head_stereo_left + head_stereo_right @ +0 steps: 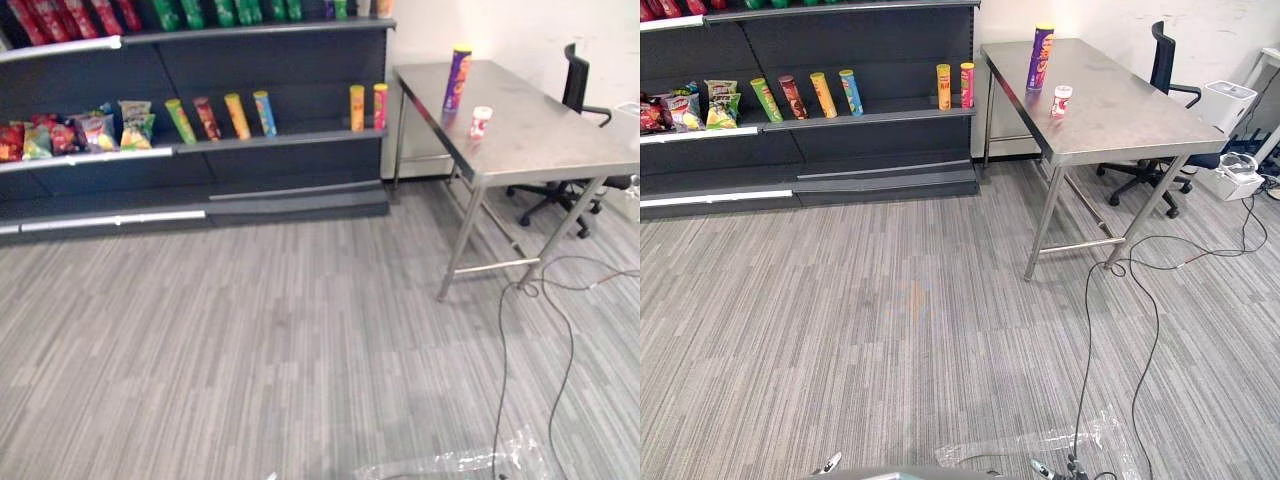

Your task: Put the gum and the chips on the shelf.

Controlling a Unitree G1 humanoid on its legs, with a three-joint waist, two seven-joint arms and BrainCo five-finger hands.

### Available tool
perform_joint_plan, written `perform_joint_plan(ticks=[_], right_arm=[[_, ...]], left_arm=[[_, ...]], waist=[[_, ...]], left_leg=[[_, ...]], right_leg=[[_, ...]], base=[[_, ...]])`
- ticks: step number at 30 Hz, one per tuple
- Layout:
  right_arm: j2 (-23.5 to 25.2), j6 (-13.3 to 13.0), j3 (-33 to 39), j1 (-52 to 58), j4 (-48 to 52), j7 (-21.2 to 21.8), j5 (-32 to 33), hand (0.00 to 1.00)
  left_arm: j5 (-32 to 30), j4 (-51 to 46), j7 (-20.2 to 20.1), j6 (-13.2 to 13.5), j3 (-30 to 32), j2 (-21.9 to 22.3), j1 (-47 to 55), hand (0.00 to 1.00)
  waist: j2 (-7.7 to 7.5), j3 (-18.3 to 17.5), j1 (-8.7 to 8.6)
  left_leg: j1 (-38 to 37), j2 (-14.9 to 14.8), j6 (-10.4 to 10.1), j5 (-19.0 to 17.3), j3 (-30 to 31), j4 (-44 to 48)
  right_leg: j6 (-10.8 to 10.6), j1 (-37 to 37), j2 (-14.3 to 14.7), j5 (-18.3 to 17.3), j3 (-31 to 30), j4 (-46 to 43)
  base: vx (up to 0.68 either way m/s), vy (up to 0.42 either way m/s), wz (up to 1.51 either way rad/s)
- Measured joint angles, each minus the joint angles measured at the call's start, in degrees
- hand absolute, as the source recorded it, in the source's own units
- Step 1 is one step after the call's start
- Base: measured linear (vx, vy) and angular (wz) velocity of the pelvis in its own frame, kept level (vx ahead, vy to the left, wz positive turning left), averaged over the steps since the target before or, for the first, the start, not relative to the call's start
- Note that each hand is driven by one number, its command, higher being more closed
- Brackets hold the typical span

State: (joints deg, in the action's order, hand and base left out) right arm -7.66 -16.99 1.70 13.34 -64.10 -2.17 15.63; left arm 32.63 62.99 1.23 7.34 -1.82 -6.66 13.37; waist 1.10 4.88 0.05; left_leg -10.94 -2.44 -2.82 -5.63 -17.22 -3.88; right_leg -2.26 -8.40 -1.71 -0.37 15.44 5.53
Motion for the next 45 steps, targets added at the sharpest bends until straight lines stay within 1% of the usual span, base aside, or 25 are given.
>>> perform_joint_plan(ticks=[4, 8, 10, 18, 25, 32, 36, 40, 41, 42, 44, 45], right_arm=[[0.0, 0.3, 0.0, -0.7, 0.0, 0.4, 0.1, 0.00], [0.0, 0.4, 0.2, -1.2, 0.0, 2.0, 0.8, 0.00], [-0.1, 0.4, 0.2, -1.3, 0.0, 2.6, 0.9, 0.00], [-0.1, 0.4, 0.2, -1.3, 0.1, 4.2, 2.5, 0.00], [-0.1, 0.1, 0.2, -1.2, 0.1, 4.2, 2.4, 0.00], [0.1, 0.0, 0.2, -1.3, 0.1, 4.1, 2.5, 0.00], [0.3, 0.0, 0.2, -1.3, 0.1, 4.0, 3.1, 0.00], [0.5, -0.1, 0.2, -1.3, 0.1, 4.0, 3.8, 0.00], [0.7, -0.4, 0.3, -1.7, 0.2, 3.9, 5.3, 0.00], [0.8, -0.6, 0.3, -1.9, 0.2, 3.9, 5.7, 0.00], [0.9, -0.6, 0.3, -2.3, 0.2, 3.7, 5.8, 0.00], [1.3, -0.6, 0.4, -2.5, 0.2, 3.3, 5.7, 0.00]], left_arm=[[0.0, 0.2, 0.2, 0.1, 0.0, 0.0, -0.2, 0.00], [-0.1, 0.2, 0.2, 1.3, 0.0, 0.1, -0.4, 0.00], [-0.1, 0.2, 0.2, 1.4, 0.0, 0.1, -0.4, 0.00], [-0.1, 0.2, 0.2, 1.6, 0.0, 0.1, -0.4, 0.00], [-0.2, 0.2, 0.3, 2.0, 0.0, 0.2, -0.3, 0.00], [-0.2, 0.2, 0.8, 2.1, 0.0, 0.1, -0.4, 0.00], [-0.2, 0.2, 1.0, 2.0, 0.0, 0.0, -0.4, 0.00], [-0.6, 0.3, 1.1, 2.0, 0.0, -0.1, -0.4, 0.00], [-0.7, 0.2, 1.4, 2.0, 0.0, -0.3, -0.9, 0.00], [-0.6, 0.2, 1.6, 2.0, 0.0, -0.3, -1.1, 0.00], [-0.2, 0.2, 2.4, 2.0, 0.0, -0.5, -1.7, 0.00], [0.0, 0.2, 2.5, 1.6, 0.1, -1.0, -2.1, 0.00]], waist=[[-0.25, 0.6, 0.00], [-0.20, 1.5, 0.02], [-0.25, 1.6, 0.01], [-0.30, 1.9, 0.02], [-0.36, 1.9, 0.03], [-0.78, 2.2, 0.05], [-0.84, 2.3, 0.05], [-1.02, 2.5, 0.01], [-1.14, 3.8, -0.06], [-1.19, 4.4, -0.17], [-1.52, 5.2, -0.17], [-1.81, 5.3, -0.21]], left_leg=[[-0.5, 0.0, -0.5, -0.3, -1.0, 0.0], [-1.2, -0.1, -0.5, -0.3, -1.1, 0.0], [-1.2, -0.2, -0.5, -0.3, -1.2, 0.0], [-1.4, -0.3, -0.6, -0.4, -1.4, -0.1], [-1.7, -0.3, -0.6, -0.4, -1.5, -0.4], [-2.4, -0.2, -0.7, -0.4, -1.5, -1.0], [-2.7, -0.2, -1.3, -0.8, -1.4, -0.9], [-2.3, -0.2, -1.3, -0.9, -1.1, -0.4], [-2.2, -0.3, -1.4, -0.9, -1.1, 0.3], [-2.2, -0.3, -1.5, -1.0, -1.0, 0.4], [-1.5, -0.6, -1.9, -1.3, -1.0, 1.6], [0.2, -0.8, -3.0, -2.3, -1.1, 4.0]], right_leg=[[-0.5, -0.9, 0.0, -0.1, 0.0, 0.4], [-1.4, -1.1, 0.0, -0.6, 0.0, 0.2], [-1.8, -1.1, 0.1, -0.8, 0.0, 0.1], [-1.4, -1.1, 0.1, -0.6, 0.0, -0.5], [-1.3, -1.1, 0.1, -0.6, 0.0, -0.3], [-1.3, -1.9, 0.3, -0.6, 0.1, 0.4], [-1.3, -2.2, 0.3, -0.6, 0.3, 0.4], [-1.2, -2.1, 0.1, -0.8, 0.8, -0.1], [-0.9, -1.7, -0.3, -2.0, 1.2, -2.1], [-0.8, -1.4, -0.4, -2.6, 1.3, -3.1], [-0.3, 1.0, -1.1, -5.1, 1.5, -7.9], [0.0, 3.2, -1.9, -7.1, 1.7, -11.7]], base=[[-0.01, -0.014, -0.03], [-0.02, -0.017, -0.01], [-0.04, -0.040, -0.01], [-0.06, -0.030, -0.01], [-0.03, -0.018, 0.00], [-0.01, -0.024, 0.00], [-0.01, -0.027, 0.00], [-0.04, -0.031, 0.04], [-0.04, -0.017, 0.12], [-0.07, -0.019, 0.14], [-0.07, -0.023, 0.09], [-0.05, -0.040, 0.14]])
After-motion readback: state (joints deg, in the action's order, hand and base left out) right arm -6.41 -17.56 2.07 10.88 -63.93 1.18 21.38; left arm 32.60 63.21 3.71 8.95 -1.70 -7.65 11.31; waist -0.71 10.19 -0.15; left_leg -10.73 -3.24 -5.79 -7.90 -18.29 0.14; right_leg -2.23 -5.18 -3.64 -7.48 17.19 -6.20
